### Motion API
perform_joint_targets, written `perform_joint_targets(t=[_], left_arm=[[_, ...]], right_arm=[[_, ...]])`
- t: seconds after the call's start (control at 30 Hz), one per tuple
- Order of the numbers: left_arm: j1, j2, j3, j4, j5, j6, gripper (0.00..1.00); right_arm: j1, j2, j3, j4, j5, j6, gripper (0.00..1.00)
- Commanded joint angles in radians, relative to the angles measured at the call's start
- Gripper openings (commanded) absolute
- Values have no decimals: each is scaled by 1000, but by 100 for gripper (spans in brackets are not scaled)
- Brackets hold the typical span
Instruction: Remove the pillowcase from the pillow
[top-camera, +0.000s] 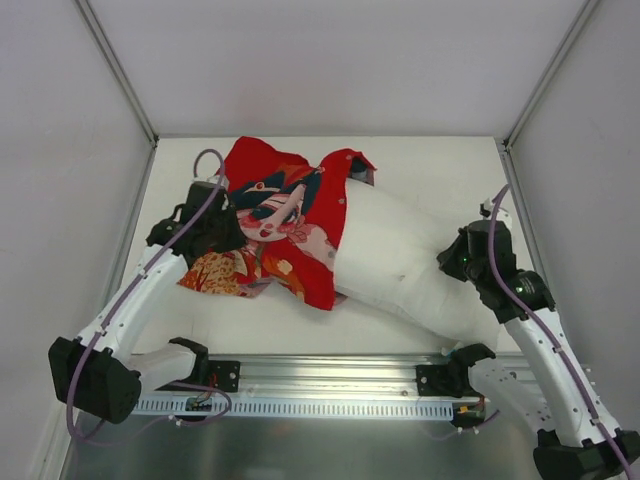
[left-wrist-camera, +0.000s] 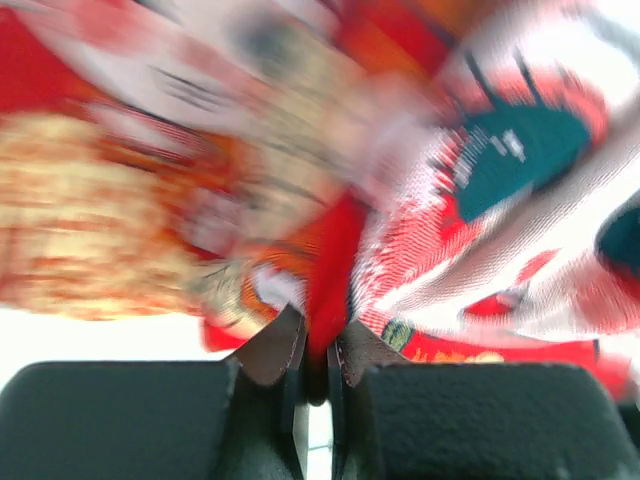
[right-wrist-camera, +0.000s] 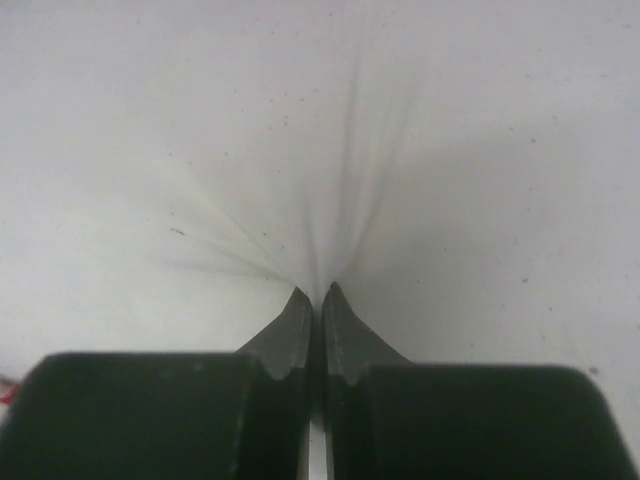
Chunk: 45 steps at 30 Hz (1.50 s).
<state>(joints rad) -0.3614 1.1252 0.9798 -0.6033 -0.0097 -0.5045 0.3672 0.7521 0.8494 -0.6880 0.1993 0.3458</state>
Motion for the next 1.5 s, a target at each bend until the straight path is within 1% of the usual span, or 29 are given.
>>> perform_joint_targets(t=[0.0,0.07,0.2,0.3,0.33,0.37,0.43,0.5,0.63,0.73,0.83,0.87,0.93,0.97,1.0,1.03,1.07,1.1,1.13,1.17,1.2,1.23,1.27,1.3,1.33,1.37,1.4,1.43,1.47], left_arm=[[177,-70,74,-89,-217,80,0],[214,-76,97,-96,-269,93,0],[331,-61,178,-125,-265,84,0],[465,-39,230,-151,-182,28,0],[540,-33,243,-151,-149,3,0],[573,-13,266,-150,-101,-8,0],[628,17,293,-153,-96,-19,0],[636,71,347,-165,-142,-25,0],[659,123,421,-176,-92,-72,0],[656,117,436,-171,-26,-114,0],[624,131,489,-173,-33,-92,0],[616,139,499,-173,-45,-86,0],[615,153,529,-173,-44,-51,0],[615,175,542,-174,-20,-31,7],[613,186,551,-174,5,-10,19],[605,203,560,-174,48,26,54],[592,203,562,-177,48,37,74],[540,203,562,-177,31,58,90],[504,200,560,-177,10,70,99],[469,202,559,-179,-68,83,99],[434,206,560,-181,-94,99,99],[382,222,557,-182,-113,104,99],[368,232,557,-185,-119,107,99],[366,243,556,-190,-115,110,99],[313,261,545,-191,-113,113,99],[293,268,534,-190,-108,116,99],[274,274,522,-190,-110,119,99],[253,283,489,-190,-107,115,99],[219,288,467,-190,-99,109,99]], right_arm=[[-135,-36,100,-146,220,-91,1],[-177,-63,108,-145,198,-103,1],[-231,-79,123,-148,183,-128,1],[-287,-92,116,-153,141,-123,1],[-321,-100,109,-153,129,-119,1],[-336,-111,108,-150,118,-116,1],[-382,-119,106,-150,91,-123,1],[-421,-125,108,-151,40,-134,1],[-510,-128,112,-151,-40,-148,1],[-513,-125,109,-145,-72,-146,1],[-511,-111,94,-128,-101,-140,1],[-513,-106,91,-116,-125,-154,1],[-511,-67,100,-88,-269,-189,1],[-510,-48,112,-96,-326,-217,6],[-508,-30,126,-107,-412,-261,31],[-499,-5,155,-117,-443,-286,47],[-490,-2,171,-137,-464,-310,65],[-473,-2,184,-145,-501,-341,90],[-434,0,218,-154,-523,-376,98],[-409,7,238,-175,-558,-390,97],[-378,15,256,-188,-564,-401,96],[-296,21,287,-194,-558,-401,96],[-251,29,296,-203,-529,-403,96],[-153,32,303,-203,-515,-401,96],[-104,35,300,-202,-503,-403,96],[-55,33,295,-196,-464,-403,96],[54,36,289,-196,-431,-401,96],[112,39,283,-196,-396,-393,96],[169,42,268,-202,-309,-389,96]])
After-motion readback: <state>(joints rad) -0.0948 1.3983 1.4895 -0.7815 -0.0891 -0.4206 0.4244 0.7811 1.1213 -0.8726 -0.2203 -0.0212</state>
